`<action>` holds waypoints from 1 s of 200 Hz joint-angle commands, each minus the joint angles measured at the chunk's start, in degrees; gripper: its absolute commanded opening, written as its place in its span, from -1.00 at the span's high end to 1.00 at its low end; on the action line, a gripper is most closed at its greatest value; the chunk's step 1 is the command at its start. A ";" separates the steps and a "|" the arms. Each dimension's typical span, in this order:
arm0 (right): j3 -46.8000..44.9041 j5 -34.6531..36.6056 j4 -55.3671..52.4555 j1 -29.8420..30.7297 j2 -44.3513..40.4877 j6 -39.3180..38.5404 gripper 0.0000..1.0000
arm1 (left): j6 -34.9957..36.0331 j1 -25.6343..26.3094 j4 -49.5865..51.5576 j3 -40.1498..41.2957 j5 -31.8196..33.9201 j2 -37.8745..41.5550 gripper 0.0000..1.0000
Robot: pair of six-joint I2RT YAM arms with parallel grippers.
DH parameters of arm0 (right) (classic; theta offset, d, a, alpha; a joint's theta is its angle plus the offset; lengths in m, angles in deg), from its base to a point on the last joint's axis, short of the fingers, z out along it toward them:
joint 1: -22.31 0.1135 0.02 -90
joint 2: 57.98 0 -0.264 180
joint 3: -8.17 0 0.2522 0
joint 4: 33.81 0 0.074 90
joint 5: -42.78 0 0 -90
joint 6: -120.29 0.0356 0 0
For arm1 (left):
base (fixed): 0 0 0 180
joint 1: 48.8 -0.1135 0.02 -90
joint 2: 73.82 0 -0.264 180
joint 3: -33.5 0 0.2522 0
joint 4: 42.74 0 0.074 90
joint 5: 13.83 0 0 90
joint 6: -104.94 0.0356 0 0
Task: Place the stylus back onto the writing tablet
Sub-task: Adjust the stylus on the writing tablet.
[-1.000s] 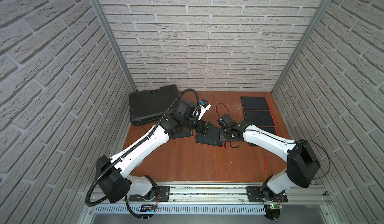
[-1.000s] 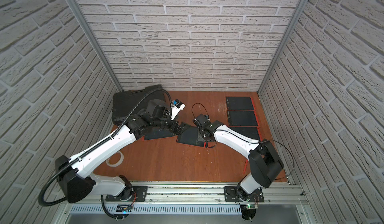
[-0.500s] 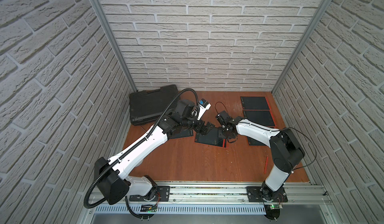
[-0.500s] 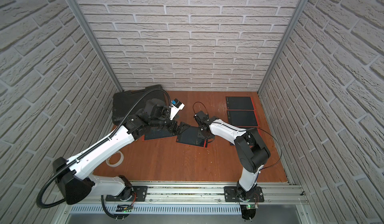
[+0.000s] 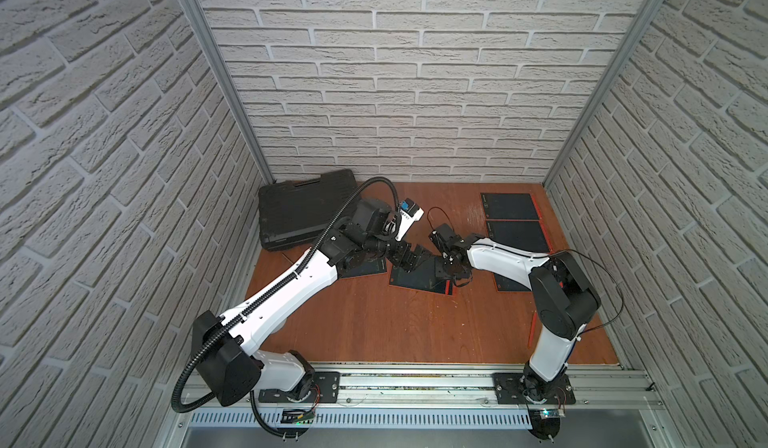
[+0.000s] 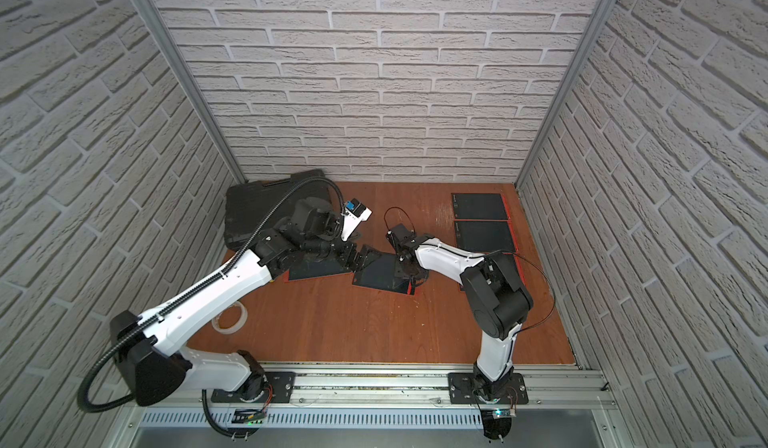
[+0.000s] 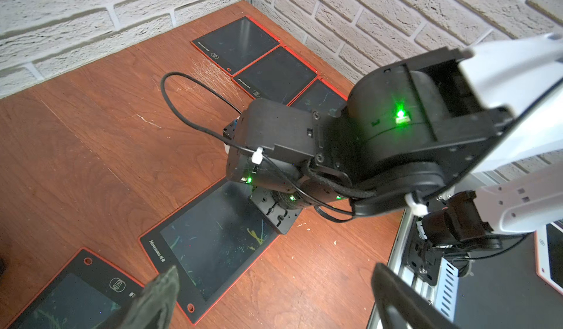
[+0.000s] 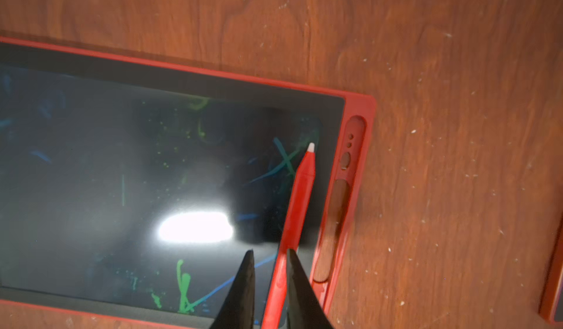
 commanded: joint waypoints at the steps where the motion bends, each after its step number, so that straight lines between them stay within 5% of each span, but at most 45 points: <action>1: -0.25 1.68 0.81 -0.43 0.56 -0.10 0.62 | -0.20 -0.50 -2.13 0.19 -0.98 -0.35 -0.96; 200: -2.92 2.91 1.25 -3.69 -0.66 -0.75 0.80 | -0.13 -0.61 -2.20 0.17 -2.00 0.51 -0.96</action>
